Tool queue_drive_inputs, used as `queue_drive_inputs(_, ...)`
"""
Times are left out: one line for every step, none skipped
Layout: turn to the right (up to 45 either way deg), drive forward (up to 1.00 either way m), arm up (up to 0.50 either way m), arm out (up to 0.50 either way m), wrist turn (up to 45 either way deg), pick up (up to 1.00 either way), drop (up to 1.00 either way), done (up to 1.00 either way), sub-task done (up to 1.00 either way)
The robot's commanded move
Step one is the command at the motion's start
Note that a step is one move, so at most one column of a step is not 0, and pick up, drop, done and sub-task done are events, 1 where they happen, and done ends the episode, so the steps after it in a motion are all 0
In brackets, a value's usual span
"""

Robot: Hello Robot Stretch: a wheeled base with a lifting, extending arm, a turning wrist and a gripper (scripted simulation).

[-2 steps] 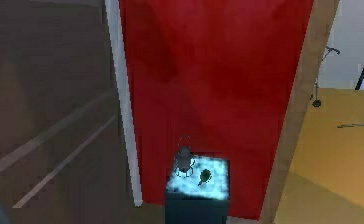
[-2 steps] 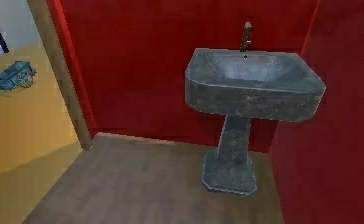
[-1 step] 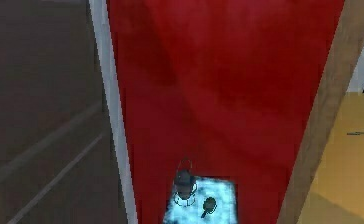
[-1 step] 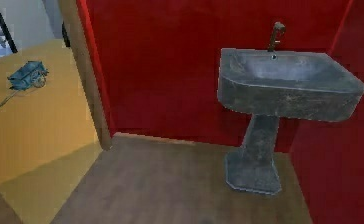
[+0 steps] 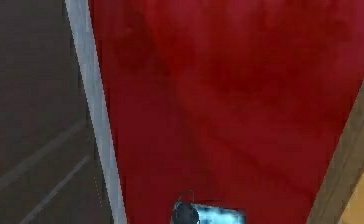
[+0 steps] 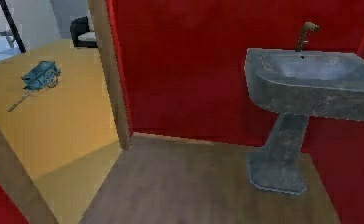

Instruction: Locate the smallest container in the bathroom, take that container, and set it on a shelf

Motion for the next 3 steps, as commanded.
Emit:
queue_drive_inputs(-45.0,0.0,0.0,0.0,0.0,0.0,0.0,0.0,0.0)
queue_drive_inputs(-45.0,0.0,0.0,0.0,0.0,0.0,0.0,0.0,0.0)
queue_drive_inputs(-33.0,0.0,0.0,0.0,0.0,0.0,0.0,0.0,0.0)
